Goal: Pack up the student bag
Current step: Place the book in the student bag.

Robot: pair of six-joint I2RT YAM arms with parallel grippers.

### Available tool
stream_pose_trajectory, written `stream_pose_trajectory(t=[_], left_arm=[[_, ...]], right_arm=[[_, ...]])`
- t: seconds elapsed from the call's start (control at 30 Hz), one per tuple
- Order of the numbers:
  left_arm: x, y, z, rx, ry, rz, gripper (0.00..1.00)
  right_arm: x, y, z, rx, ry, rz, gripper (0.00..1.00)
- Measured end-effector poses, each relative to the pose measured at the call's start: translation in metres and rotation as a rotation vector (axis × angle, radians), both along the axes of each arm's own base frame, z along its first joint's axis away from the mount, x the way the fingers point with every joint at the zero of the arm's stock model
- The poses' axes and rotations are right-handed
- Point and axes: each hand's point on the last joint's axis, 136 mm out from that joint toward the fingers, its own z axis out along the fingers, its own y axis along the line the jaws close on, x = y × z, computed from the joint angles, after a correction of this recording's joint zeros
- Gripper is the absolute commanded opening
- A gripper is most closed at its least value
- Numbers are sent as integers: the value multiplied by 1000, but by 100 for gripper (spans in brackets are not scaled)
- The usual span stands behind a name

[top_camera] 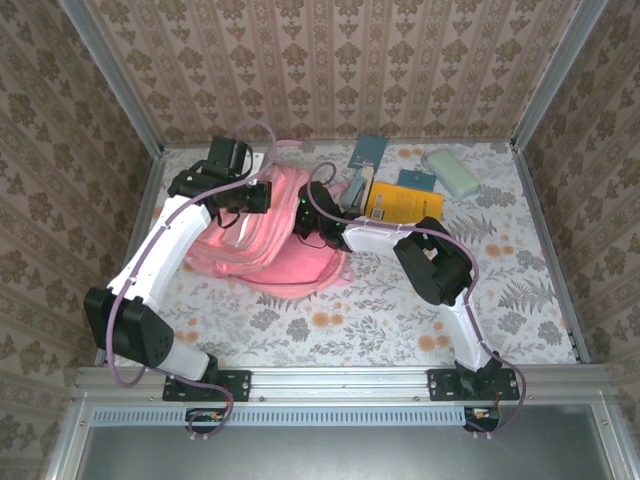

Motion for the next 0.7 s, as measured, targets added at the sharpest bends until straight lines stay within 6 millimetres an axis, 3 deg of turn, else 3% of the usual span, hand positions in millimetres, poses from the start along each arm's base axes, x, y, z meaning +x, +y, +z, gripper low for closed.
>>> stream_pose_trajectory(t=[0.23,0.4,0.5,0.63,0.7], left_arm=[[-2,-2,-4,-17,13,1,0],[-2,0,-2,-26,7,11,0],[0,2,-2,-25,3,19,0],[-1,3,-3,-25,2,20,0],[-1,3,-4,-25,4,20,0]], right_arm=[[2,6,-7,15,20,22,0],[16,22,-12,36,16,40,0],[20,27,-13,41,11,46,9],[19,27,-15,33,10,56,41],[15,25,-17,28,15,64,48]])
